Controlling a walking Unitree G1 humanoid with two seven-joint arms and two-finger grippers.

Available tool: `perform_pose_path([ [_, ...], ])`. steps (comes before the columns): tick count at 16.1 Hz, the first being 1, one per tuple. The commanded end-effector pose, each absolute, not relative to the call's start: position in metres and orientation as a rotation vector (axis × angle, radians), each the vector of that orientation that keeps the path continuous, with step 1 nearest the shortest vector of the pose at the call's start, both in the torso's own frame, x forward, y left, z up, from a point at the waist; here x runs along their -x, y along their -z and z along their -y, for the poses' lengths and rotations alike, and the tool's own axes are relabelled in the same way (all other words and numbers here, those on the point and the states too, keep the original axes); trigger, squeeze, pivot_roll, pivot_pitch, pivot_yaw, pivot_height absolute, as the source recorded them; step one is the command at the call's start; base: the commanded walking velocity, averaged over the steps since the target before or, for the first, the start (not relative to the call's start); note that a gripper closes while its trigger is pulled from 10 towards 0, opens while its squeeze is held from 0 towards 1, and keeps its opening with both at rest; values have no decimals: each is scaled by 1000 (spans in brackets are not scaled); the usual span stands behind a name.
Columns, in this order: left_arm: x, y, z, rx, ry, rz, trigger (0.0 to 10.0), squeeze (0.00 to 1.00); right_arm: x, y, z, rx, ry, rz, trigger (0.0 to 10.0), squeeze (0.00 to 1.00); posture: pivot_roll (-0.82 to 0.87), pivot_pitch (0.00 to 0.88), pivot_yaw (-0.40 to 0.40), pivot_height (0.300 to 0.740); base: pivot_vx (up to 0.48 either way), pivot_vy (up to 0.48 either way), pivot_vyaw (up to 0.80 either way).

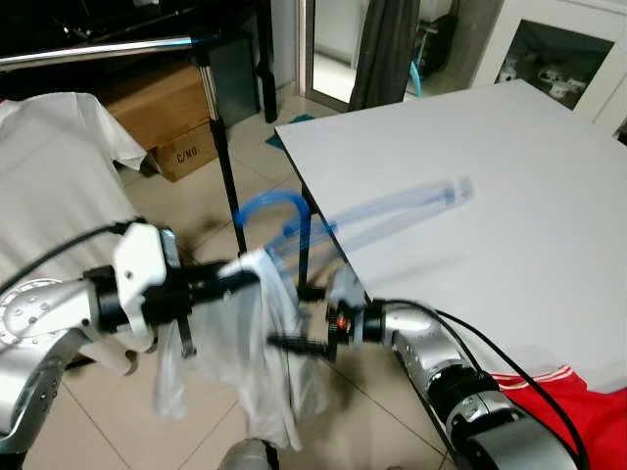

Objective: Hang hanger

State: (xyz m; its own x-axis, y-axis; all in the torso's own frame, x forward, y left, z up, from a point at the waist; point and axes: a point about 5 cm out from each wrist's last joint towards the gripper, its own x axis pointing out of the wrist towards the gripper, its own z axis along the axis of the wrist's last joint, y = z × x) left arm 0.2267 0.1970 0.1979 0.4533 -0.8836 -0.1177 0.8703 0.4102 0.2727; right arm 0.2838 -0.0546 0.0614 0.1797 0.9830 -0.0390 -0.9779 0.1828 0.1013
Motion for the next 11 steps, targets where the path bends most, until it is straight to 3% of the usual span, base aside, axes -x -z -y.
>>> perform_pose_path([
  [1, -225, -203, -198, -317, 1080, 75, 4745, 0, -287, -67, 58, -91, -1353, -60, 10000, 0, 137, 23, 18, 740, 0, 0, 0],
  [2, -224, -202, -199, -319, 1074, 73, 7686, 0, -287, -72, 58, -75, -1347, -23, 10000, 0, 134, 16, 13, 740, 0, 0, 0],
  [3, -224, -202, -199, -319, 1072, 73, 7686, 0, -286, -73, 58, -68, -1346, -12, 10000, 0, 134, 16, 13, 740, 0, 0, 0],
  [4, -224, -202, -198, -318, 1066, 75, 10000, 0, -287, -77, 58, -71, -1347, 9, 10000, 0, 132, 11, 7, 740, 0, 0, 406],
  [11, -226, -201, -198, -325, 1062, 70, 10000, 0, -287, -86, 55, -48, -1361, 32, 10000, 0, 133, 9, 1, 740, 0, 0, 772],
])
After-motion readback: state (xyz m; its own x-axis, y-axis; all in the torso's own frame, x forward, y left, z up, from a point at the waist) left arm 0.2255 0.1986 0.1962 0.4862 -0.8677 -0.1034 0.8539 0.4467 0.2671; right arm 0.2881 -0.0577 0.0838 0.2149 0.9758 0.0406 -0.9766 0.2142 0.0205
